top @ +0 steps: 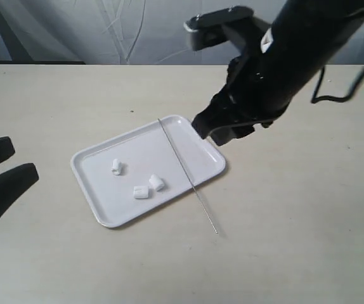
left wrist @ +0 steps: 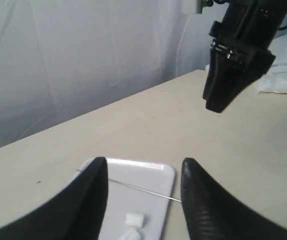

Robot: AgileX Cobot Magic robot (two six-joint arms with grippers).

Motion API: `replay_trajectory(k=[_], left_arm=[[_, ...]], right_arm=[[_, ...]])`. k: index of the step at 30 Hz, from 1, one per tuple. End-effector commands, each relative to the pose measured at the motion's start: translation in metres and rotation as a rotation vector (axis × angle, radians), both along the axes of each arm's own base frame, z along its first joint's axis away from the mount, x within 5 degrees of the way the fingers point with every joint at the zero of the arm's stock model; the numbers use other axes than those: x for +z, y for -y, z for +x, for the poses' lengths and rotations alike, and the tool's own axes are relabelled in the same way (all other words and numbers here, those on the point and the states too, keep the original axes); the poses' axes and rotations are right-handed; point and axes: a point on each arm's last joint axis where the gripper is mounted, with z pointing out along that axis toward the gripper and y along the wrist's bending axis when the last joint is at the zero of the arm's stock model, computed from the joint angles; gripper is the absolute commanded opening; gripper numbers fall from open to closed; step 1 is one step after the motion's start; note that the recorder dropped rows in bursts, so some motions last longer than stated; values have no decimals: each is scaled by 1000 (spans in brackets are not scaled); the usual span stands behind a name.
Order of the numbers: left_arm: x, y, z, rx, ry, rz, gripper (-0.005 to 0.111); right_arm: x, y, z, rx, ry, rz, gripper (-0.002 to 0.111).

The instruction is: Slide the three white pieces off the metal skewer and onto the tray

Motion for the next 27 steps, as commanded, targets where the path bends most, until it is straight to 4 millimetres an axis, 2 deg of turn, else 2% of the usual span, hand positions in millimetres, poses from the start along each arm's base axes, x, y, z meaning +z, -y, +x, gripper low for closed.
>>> replay_trajectory(k=[1, 3, 5, 10, 14, 16, 20, 27], left_arm=[[3, 6, -8, -66, 17, -34, 45], [4, 7, -10, -65, 17, -41, 45], [3, 7, -12, -67, 18, -22, 45], [-1, 8, -14, -72, -1, 15, 45], [-4, 8, -15, -75, -17, 42, 45], [-5, 8, -15, -77, -22, 57, 45], [-5, 8, -15, -78, -23, 61, 45], [-4, 8, -15, -76, -19, 50, 45]], right_arm=[[30, 33, -40, -62, 196, 162, 38], [37, 49, -61, -96, 304, 272, 38], [36, 67, -87, -130, 391, 398, 38], [9, 106, -138, -173, 518, 553, 38], [-10, 128, -170, -191, 549, 652, 38], [-10, 136, -184, -176, 552, 686, 38], [-5, 144, -196, -165, 607, 738, 38], [-3, 149, -198, -173, 652, 730, 38]])
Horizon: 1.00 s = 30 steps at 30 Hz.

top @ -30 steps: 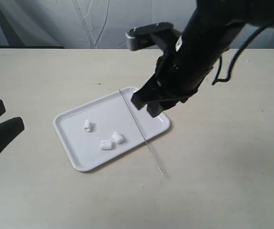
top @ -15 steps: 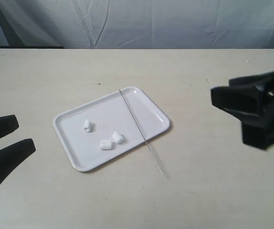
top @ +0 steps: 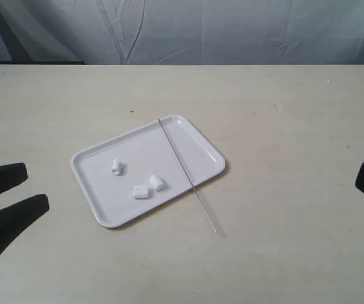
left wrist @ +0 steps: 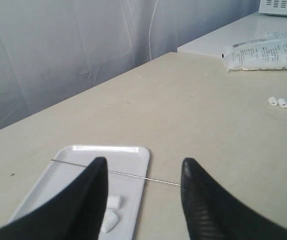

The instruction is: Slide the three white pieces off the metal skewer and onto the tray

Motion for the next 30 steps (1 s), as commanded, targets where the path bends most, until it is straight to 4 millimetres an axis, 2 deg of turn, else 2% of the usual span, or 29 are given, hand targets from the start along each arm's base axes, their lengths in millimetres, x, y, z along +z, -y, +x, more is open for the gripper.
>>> replay_trajectory(k=[1, 7, 11, 14, 17, 21, 23, 26, 28, 30], left_arm=[[1, 1, -1, 0, 7, -15, 43], [9, 1, 0, 11, 47, -102, 42], [19, -5, 5, 89, 162, -150, 42], [27, -13, 11, 196, 273, -162, 38], [32, -21, 14, 299, 348, -212, 23], [24, -32, 17, 427, 357, -329, 2], [16, -36, 18, 485, 351, -336, 0], [7, -44, 17, 602, 388, -237, 0], [1, -53, 16, 715, 409, -112, 0], [-7, -62, 14, 823, 377, -34, 0]], right_arm=[[2, 9, -3, -64, 87, -29, 38], [11, 38, -19, -471, 317, -76, 38], [3, 46, -21, -627, 392, -172, 38], [-13, 46, -13, -653, 361, -182, 38], [-37, 44, -4, -641, 297, -132, 38], [-83, 42, 7, -637, 167, -81, 38], [-102, 42, 10, -639, 111, -86, 38], [-106, 43, 9, -638, 87, -136, 38], [-108, 44, 9, -640, 81, -170, 38], [-109, 45, 9, -648, 75, -195, 38]])
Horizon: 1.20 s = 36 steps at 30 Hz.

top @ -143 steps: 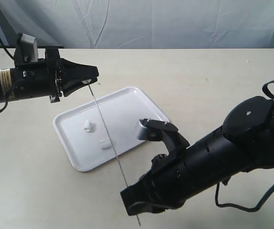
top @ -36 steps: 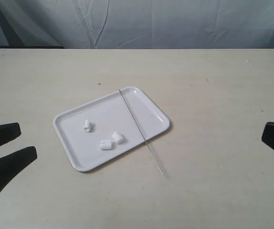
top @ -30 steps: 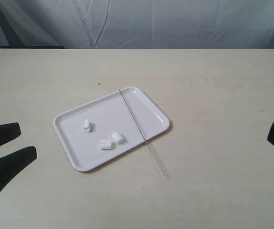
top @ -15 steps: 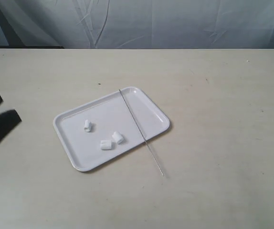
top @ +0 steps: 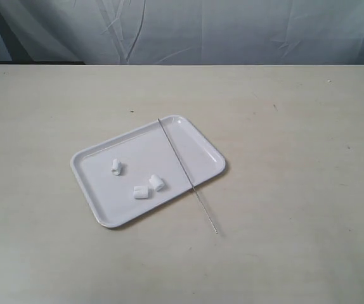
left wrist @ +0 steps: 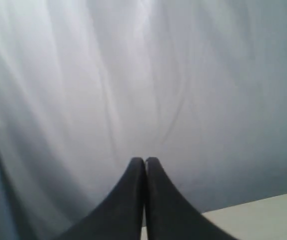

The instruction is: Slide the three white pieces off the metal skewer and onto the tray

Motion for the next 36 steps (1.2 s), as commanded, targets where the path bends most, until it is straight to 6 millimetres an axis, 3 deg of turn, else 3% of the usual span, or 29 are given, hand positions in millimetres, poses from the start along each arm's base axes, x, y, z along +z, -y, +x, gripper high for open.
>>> replay_trajectory(k=[1, 6, 10, 14, 22, 36], left_arm=[[-18, -21, -4, 277, -126, 73, 0], [-39, -27, -16, 337, -259, 37, 0], [-42, -25, -26, 311, -211, 11, 0], [-48, -25, -27, 286, -283, -94, 0], [-62, -21, -27, 244, -443, -40, 0], [-63, -21, -27, 249, -459, -86, 0]], right_arm=[[-3, 3, 0, -23, -15, -51, 38], [-4, 1, -1, 29, -17, -63, 38], [-5, 2, -1, 30, -22, -92, 38], [-6, 3, -1, 4, -38, -94, 38], [-8, 5, -2, -35, -67, -96, 38], [-9, 6, -2, -36, -70, -124, 38]])
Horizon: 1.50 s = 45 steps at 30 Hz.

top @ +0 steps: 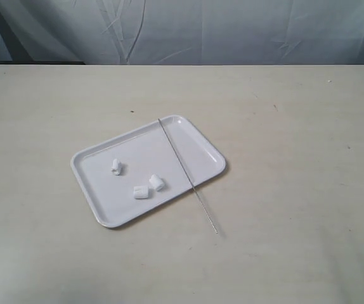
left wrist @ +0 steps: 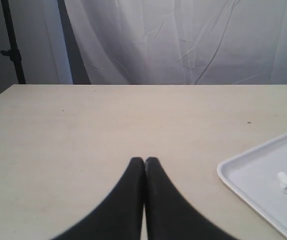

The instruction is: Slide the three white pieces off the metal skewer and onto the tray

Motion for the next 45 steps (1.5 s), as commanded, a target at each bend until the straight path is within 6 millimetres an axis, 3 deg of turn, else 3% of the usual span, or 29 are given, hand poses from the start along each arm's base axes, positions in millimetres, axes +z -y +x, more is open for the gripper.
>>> replay_trajectory(k=[1, 7, 11, 15, 45], left_arm=[[-1, 0, 0, -3, -1, -4, 0], [-4, 1, -1, -26, -41, 94, 0], [-5, 1, -1, -22, -53, 47, 0], [-5, 1, -1, -10, -52, -18, 0], [-9, 1, -2, -14, -92, 1, 0]], right_arm=[[0, 1, 0, -5, 10, -29, 38], [0, 1, 0, -1, 11, -45, 33], [0, 1, 0, -1, 11, -45, 1], [0, 1, 0, -1, 11, -45, 0], [0, 0, 0, 2, 8, -12, 0]])
